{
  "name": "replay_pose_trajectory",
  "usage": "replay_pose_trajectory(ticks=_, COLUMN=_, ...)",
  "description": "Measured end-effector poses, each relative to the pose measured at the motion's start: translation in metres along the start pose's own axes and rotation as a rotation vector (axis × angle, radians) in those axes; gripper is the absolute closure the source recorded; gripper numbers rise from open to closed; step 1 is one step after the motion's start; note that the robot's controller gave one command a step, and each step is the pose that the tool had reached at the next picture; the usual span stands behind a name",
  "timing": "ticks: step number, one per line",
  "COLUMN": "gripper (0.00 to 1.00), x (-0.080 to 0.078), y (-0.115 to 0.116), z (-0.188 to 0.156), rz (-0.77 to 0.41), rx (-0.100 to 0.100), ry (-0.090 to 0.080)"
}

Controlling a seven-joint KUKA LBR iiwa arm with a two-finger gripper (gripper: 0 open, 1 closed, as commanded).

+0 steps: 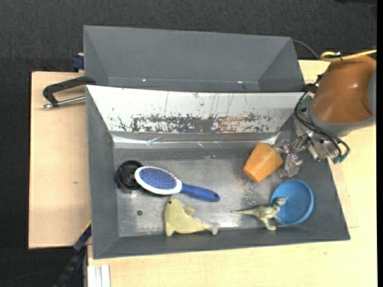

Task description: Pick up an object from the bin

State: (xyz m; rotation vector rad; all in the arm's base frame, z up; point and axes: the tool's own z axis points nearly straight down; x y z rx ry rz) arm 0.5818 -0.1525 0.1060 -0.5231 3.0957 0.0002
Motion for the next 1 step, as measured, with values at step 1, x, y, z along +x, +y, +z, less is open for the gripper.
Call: replay_pose_trajectory(ticks=1, gripper=1.00, x=-0.0007, y=0.0201, z=-0.1159, rz=0.032, rx=0.007, ry=-0.012)
